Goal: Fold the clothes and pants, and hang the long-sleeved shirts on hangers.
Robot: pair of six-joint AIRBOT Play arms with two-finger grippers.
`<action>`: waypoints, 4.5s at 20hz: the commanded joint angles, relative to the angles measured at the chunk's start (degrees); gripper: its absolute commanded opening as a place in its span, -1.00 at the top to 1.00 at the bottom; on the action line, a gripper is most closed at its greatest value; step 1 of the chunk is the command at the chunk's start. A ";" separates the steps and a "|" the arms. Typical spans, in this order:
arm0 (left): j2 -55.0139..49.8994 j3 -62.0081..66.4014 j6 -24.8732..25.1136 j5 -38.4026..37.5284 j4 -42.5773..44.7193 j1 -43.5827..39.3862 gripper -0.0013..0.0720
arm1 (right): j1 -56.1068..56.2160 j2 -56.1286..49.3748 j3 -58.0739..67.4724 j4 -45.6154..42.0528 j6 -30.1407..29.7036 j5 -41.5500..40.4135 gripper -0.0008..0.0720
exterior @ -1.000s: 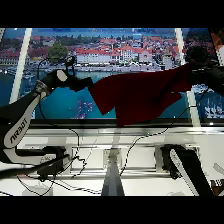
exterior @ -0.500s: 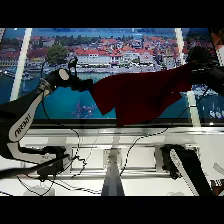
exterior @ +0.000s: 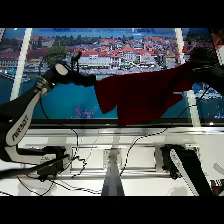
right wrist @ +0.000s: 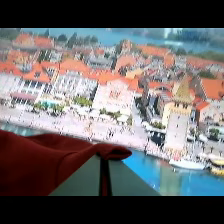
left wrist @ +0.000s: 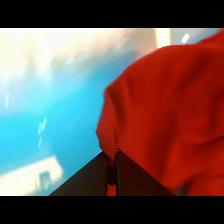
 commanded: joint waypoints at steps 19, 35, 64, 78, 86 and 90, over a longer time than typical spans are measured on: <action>41.13 26.01 12.57 22.32 2.89 8.92 0.92 | -0.04 5.44 22.75 21.33 3.15 18.40 0.94; -11.58 26.01 12.59 45.86 -5.84 -13.20 0.91 | -0.09 -6.05 -8.44 -0.85 16.09 -5.57 0.94; -9.86 26.01 12.57 13.73 -5.81 -11.26 -0.80 | -0.11 -20.50 -9.33 -7.69 31.19 -33.64 0.94; -6.93 25.90 -8.63 -19.78 5.03 -4.11 -0.77 | -2.58 -32.15 4.20 -8.92 33.20 -33.00 0.94; 6.91 6.25 -11.89 -17.44 12.13 -0.55 -0.76 | -2.58 -32.28 4.20 -9.03 29.92 -31.15 0.94; 17.40 -15.23 -30.38 -2.51 11.72 1.01 -0.02 | -2.54 -32.28 4.20 -9.01 29.90 -30.77 0.94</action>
